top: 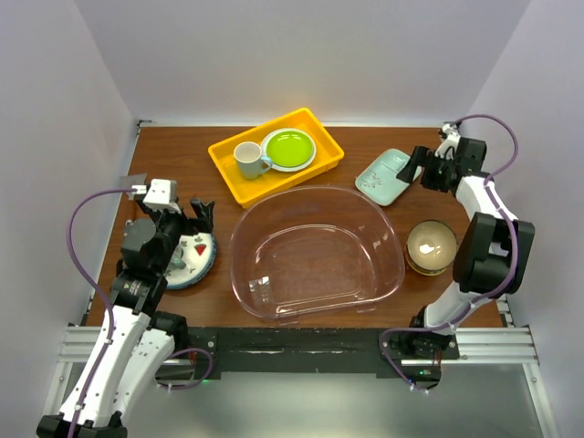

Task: Place the mixed dishes into the plastic bin
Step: Pick up the plate at the center of the board.

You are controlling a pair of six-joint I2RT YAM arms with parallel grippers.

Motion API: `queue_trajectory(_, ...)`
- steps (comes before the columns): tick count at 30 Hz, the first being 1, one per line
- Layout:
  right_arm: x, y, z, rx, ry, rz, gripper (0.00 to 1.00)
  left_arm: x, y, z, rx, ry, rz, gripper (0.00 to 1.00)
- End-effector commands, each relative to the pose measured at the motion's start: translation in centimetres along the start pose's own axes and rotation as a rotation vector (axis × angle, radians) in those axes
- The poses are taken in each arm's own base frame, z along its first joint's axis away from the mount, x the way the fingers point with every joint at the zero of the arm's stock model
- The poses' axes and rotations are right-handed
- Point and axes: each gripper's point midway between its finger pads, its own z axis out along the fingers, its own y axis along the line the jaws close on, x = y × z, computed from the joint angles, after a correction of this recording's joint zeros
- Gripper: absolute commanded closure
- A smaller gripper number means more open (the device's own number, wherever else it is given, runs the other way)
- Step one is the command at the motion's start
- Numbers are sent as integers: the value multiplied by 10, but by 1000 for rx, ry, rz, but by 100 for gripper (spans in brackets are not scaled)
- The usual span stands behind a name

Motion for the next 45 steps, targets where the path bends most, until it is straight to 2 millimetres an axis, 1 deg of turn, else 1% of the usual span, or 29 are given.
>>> queue_trajectory(1, -21, -7, 6, 6, -57, 86, 1, -21, 1, 0, -2, -68, 16, 0)
queue_trajectory(6, -16, -34, 19, 90, -46, 166, 1, -19, 1, 1, -1, -63, 18, 0)
queue_trajectory(7, -19, -35, 21, 87, -50, 186, 1, -19, 1, 1, -1, -63, 17, 0)
queue_trajectory(8, -14, -40, 30, 86, -33, 205, 1, -18, 0, 1, 0, -60, 17, 0)
queue_trajectory(9, -12, -37, 34, 63, -21, 217, 2, -18, 0, 2, 0, -58, 17, 0)
queue_trajectory(10, -16, -36, 37, 50, -22, 233, 3, -17, 1, 2, -1, -57, 18, 0)
queue_trajectory(11, -9, -39, 46, 43, 0, 251, 6, -17, 1, 2, -3, -55, 18, 0)
queue_trajectory(14, -9, -40, 55, 29, 6, 279, 9, -16, 1, 3, -4, -51, 20, 0)
queue_trajectory(18, 1, -47, 72, 23, 28, 327, 12, -14, 2, 5, -5, -42, 20, 0)
queue_trajectory(19, 2, -47, 75, 16, 32, 339, 15, -13, 3, 5, -8, -39, 20, 0)
queue_trajectory(20, 4, -46, 78, 2, 41, 347, 19, -12, 3, 6, -8, -34, 20, 0)
queue_trajectory(21, 9, -48, 83, 1, 57, 361, 20, -11, 3, 7, -10, -32, 22, 0)
queue_trajectory(22, 11, -48, 85, -2, 63, 368, 23, -12, 4, 7, -13, -30, 22, 0)
queue_trajectory(23, 12, -49, 87, -6, 67, 373, 29, -11, 4, 8, -13, -29, 22, 0)
queue_trajectory(25, 18, -50, 93, -11, 83, 393, 36, -11, 5, 8, -16, -29, 21, 0)
queue_trajectory(26, 19, -51, 94, -14, 85, 400, 44, -11, 6, 8, -18, -26, 20, 0)
queue_trajectory(28, 21, -50, 98, -28, 96, 417, 52, -10, 7, 9, -20, -25, 21, 0)
queue_trajectory(29, 22, -49, 98, -31, 100, 421, 59, -10, 6, 9, -18, -25, 21, 0)
queue_trajectory(31, 23, -47, 99, -42, 102, 427, 67, -9, 6, 9, -17, -22, 23, 0)
queue_trajectory(32, 20, -47, 98, -45, 95, 428, 74, -9, 6, 9, -17, -22, 21, 0)
queue_trajectory(33, 19, -45, 98, -50, 95, 428, 78, -10, 7, 9, -18, -23, 21, 0)
queue_trajectory(34, 17, -44, 97, -59, 91, 434, 82, -9, 7, 10, -17, -20, 23, 0)
queue_trajectory(35, 14, -42, 97, -65, 84, 431, 88, -9, 6, 10, -16, -20, 21, 0)
queue_trajectory(37, 9, -38, 94, -81, 73, 434, 97, -9, 6, 10, -16, -18, 23, 0)
queue_trajectory(38, 3, -36, 90, -90, 59, 427, 100, -9, 6, 10, -16, -18, 23, 0)
queue_trajectory(41, -13, -30, 80, -126, 24, 420, 100, -9, 7, 9, -17, -20, 23, 0)
queue_trajectory(42, -21, -26, 73, -141, 4, 414, 100, -9, 7, 9, -17, -20, 23, 0)
queue_trajectory(43, -25, -23, 69, -157, -6, 424, 100, -9, 7, 9, -17, -22, 21, 0)
queue_trajectory(45, -42, -14, 56, -205, -57, 412, 100, -9, 6, 9, -15, -21, 23, 0)
